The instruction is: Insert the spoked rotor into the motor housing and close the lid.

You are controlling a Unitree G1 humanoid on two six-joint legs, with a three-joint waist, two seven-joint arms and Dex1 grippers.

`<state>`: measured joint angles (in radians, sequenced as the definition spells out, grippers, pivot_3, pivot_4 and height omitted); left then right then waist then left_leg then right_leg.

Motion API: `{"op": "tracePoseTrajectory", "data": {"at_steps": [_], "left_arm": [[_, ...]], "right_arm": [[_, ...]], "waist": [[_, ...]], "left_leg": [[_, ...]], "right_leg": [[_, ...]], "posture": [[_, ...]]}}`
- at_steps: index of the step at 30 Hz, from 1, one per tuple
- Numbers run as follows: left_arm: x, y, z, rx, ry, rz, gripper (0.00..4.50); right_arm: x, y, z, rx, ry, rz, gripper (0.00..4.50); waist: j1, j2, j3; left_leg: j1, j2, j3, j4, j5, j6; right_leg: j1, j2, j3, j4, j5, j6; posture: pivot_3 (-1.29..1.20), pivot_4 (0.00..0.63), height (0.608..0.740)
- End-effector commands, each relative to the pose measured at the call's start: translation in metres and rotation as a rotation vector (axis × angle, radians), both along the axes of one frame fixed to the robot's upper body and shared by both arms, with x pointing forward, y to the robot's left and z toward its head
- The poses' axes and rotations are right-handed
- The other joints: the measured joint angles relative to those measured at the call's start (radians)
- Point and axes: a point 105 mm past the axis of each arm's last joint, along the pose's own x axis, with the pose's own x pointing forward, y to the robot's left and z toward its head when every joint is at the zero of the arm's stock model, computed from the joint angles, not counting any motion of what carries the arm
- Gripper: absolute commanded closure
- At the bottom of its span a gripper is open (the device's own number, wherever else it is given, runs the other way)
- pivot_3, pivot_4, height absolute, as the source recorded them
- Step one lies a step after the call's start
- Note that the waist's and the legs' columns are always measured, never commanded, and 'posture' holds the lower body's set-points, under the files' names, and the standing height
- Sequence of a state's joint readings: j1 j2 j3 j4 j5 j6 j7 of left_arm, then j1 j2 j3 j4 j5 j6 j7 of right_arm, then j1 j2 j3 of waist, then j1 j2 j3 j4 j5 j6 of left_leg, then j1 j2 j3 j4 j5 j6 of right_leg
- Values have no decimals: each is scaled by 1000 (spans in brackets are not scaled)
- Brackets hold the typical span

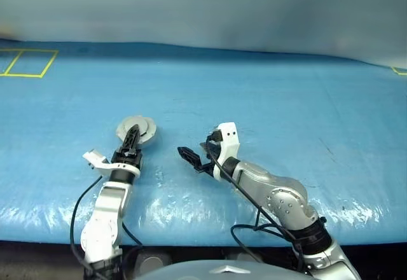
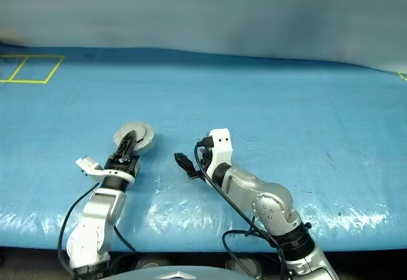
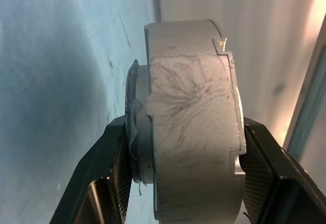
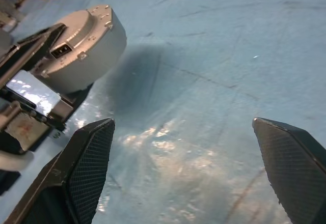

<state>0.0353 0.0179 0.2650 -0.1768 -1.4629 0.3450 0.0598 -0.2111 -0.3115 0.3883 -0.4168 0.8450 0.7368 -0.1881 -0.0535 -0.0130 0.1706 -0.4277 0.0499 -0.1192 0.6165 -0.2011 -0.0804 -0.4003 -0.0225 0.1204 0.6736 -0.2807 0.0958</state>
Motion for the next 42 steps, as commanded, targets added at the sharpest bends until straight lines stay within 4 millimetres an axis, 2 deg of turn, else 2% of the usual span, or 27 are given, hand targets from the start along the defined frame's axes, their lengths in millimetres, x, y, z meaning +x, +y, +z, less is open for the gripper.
{"op": "tracePoseTrajectory", "data": {"at_steps": [1,5,7,10,15,19,26,29,32,33,38,42], "left_arm": [[37,15,20,78,-58,15,2108],[75,12,35,99,-91,-8,2108],[92,7,43,112,-108,-32,2108],[117,-3,49,123,-107,-60,2108],[144,-16,37,165,3,-81,2108],[152,-21,19,225,103,-97,2108],[139,-21,-19,301,207,-166,2108],[126,-13,-41,322,282,-185,1136],[111,-5,-60,359,355,-210,154],[105,-1,-68,382,388,-217,32],[61,20,-97,458,534,-243,32],[21,32,-108,516,605,-260,32]], "right_arm": [[1,-8,7,-111,-168,-15,0],[-4,-13,-5,-193,-196,-6,0],[-3,-16,-5,-204,-225,-39,0],[3,-23,-4,-313,-313,-107,0],[6,-23,-5,-390,-384,-124,0],[3,-28,-12,-429,-382,-134,0],[-3,-30,-22,-457,-343,-130,0],[-5,-28,-25,-446,-319,-125,0],[-4,-22,-23,-440,-326,-110,0],[-3,-21,-24,-446,-331,-100,0],[-2,-15,-30,-467,-318,-70,0],[-1,-13,-31,-480,-321,-34,0]], "waist": [[5,-1,0],[8,-2,1],[10,-2,1],[14,-2,1],[9,-2,1],[2,-2,1],[-8,-2,0],[-12,-1,-1],[-21,2,-4],[-25,3,-7],[-43,6,-21],[-53,8,-31]], "left_leg": [[0,0,-1,0,1,0],[-1,-1,-1,0,2,0],[-2,-1,-1,-1,2,0],[-2,-2,-2,-1,2,0],[-3,-3,-2,-2,4,-4],[-3,-3,-2,-5,4,-4],[1,-3,-3,-3,4,-3],[4,-3,-3,-4,3,-1],[17,-3,-3,-5,3,0],[18,-3,-3,-5,2,0],[35,-2,-1,-8,2,0],[45,-2,1,-11,1,-1]], "right_leg": [[0,0,-1,0,1,1],[0,0,0,-1,2,2],[0,0,0,-2,2,2],[1,-1,-1,-3,5,-2],[2,-2,-1,-9,6,-1],[2,-2,-1,-11,6,-1],[6,-3,-3,-10,6,-1],[8,-3,-3,-9,5,0],[20,-3,-2,-8,2,3],[21,-3,-2,-8,2,3],[34,-3,1,-8,1,2],[40,-3,2,-9,-3,-4]], "posture": [[0,150,740],[0,150,740],[0,150,740],[0,150,740],[0,150,740],[0,150,740],[0,150,740],[0,150,740],[0,150,740],[0,150,740],[0,150,740],[0,150,740]]}}
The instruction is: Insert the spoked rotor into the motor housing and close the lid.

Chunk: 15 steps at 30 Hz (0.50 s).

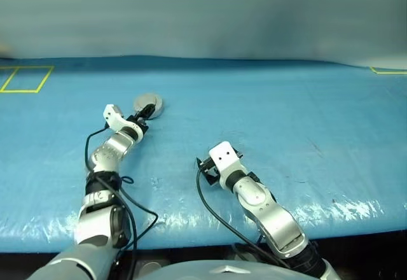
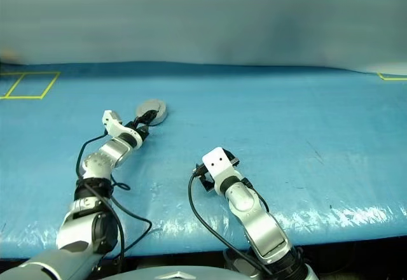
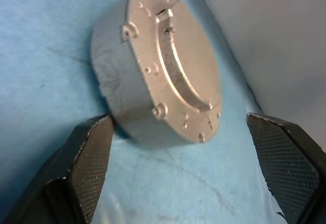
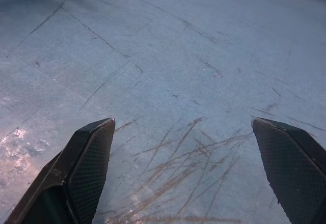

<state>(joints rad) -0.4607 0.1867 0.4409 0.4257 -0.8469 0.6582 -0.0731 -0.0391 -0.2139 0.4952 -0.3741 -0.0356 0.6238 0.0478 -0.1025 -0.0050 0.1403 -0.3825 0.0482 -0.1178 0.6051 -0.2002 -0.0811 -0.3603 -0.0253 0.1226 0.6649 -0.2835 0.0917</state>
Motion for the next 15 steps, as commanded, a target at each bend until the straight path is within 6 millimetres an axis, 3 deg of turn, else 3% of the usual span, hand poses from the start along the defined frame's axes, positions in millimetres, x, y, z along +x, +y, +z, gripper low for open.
{"op": "tracePoseTrajectory", "data": {"at_steps": [1,5,9,12,15], "left_arm": [[-67,17,-72,82,342,18,32],[-96,27,-54,206,264,16,32],[-105,25,-10,532,-18,-47,32],[-111,18,23,676,-222,-11,32],[-117,10,33,822,-318,-42,32]], "right_arm": [[4,5,8,-15,-31,38,0],[5,7,11,34,-25,48,0],[1,16,26,158,-80,108,0],[-2,21,34,252,-112,134,0],[-6,22,41,305,-175,162,0]], "waist": [[-8,-1,-3],[-16,2,-5],[-16,-2,-2],[-4,-8,2],[21,-8,3]], "left_leg": [[5,0,1,-1,-1,-1],[9,2,2,-2,-3,-3],[7,3,3,-7,-4,-4],[-1,3,4,-11,-4,-4],[-20,4,3,-10,-3,-3]], "right_leg": [[2,0,1,-1,-1,-2],[3,0,1,-2,-2,-3],[-2,0,1,-3,-4,-6],[-11,0,1,-4,-4,-7],[-23,1,1,-3,-2,-4]], "posture": [[0,150,740],[0,150,740],[0,150,740],[0,150,740],[0,150,740]]}}
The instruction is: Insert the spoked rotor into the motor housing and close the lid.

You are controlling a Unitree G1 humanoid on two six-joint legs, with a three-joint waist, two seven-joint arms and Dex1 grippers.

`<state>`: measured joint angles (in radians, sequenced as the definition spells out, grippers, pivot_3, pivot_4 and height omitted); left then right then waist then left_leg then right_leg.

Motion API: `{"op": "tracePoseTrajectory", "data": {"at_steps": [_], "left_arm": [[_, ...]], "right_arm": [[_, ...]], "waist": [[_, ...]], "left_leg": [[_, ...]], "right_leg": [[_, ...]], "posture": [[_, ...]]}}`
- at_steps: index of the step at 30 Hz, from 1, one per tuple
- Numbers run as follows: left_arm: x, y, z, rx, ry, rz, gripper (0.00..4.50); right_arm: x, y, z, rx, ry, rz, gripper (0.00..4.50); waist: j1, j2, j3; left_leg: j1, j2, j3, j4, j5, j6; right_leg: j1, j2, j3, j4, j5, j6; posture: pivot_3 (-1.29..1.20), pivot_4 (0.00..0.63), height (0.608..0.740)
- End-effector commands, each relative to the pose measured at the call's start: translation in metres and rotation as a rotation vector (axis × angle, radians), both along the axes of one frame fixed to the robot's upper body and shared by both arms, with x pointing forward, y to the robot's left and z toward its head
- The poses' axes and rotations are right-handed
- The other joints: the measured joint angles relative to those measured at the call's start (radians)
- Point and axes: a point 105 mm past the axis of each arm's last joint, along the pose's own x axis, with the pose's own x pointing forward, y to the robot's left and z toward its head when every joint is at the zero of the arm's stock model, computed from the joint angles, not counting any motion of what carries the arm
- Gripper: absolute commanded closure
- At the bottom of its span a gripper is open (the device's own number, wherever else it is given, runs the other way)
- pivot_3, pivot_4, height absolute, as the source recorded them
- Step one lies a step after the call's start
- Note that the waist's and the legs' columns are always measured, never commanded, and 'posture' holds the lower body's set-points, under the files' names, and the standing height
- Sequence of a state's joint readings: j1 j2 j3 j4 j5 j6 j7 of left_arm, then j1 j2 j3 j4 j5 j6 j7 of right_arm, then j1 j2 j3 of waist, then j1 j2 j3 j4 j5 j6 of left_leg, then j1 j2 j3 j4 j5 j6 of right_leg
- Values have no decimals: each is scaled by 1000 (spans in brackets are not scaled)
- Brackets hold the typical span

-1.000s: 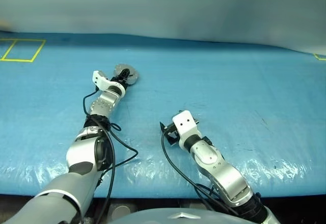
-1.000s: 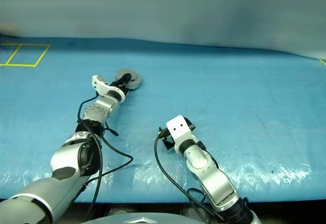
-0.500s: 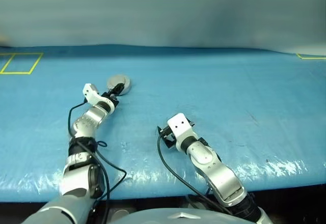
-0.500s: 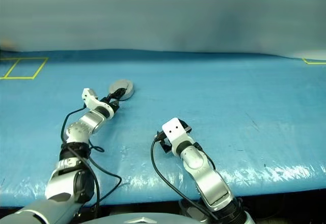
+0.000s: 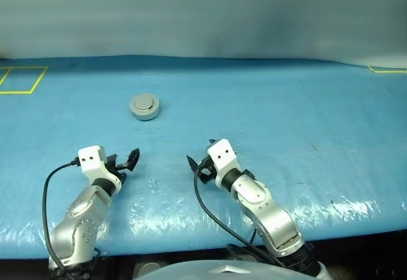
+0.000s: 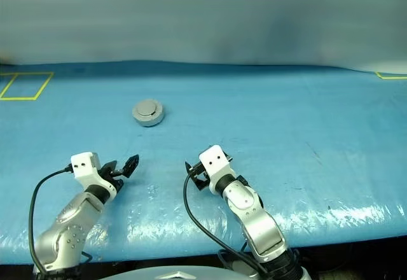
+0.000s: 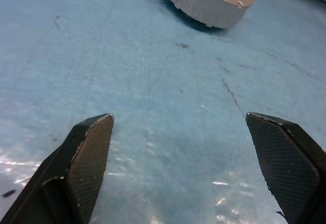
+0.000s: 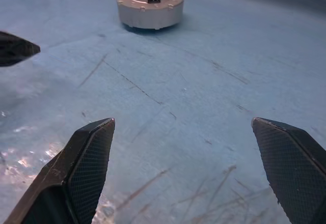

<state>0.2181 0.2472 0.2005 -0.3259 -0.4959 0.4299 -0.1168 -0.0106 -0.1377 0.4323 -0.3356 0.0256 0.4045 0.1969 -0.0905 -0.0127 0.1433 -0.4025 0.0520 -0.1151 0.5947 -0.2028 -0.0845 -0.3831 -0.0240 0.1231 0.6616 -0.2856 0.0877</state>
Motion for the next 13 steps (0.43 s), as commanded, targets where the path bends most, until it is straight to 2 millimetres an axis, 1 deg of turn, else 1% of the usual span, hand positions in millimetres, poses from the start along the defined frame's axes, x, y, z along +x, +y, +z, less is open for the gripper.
{"op": "tracePoseTrajectory", "data": {"at_steps": [1,3,5,8,11,13], "left_arm": [[-3,-13,35,233,-206,-88,32],[-8,-27,38,378,-276,-194,32],[-12,-37,35,447,-310,-272,32],[-11,-43,33,423,-344,-277,32],[-9,-49,35,358,-372,-279,32],[-7,-53,34,349,-377,-301,32]], "right_arm": [[-7,4,20,99,-109,51,0],[-12,1,19,127,-109,59,0],[-14,-3,19,149,-113,46,0],[-14,-12,21,153,-133,7,0],[-17,-22,17,76,-165,-14,0],[-19,-27,14,51,-165,-27,0]], "waist": [[17,-1,1],[30,-1,2],[36,0,3],[38,0,6],[37,-1,8],[37,-1,8]], "left_leg": [[-2,0,0,0,0,0],[-7,0,-1,0,0,0],[-11,-1,-1,0,0,0],[-11,-1,0,0,-1,1],[-11,0,0,0,-1,1],[-11,0,0,1,-1,1]], "right_leg": [[-2,0,-1,0,2,1],[-5,0,-1,-1,2,0],[-9,-1,-1,-1,2,-1],[-10,-1,-1,-1,1,-1],[-10,-1,-2,0,-3,0],[-9,-1,-2,0,-3,0]], "posture": [[0,150,740],[0,150,740],[0,150,740],[0,150,740],[0,150,740],[0,150,740]]}}
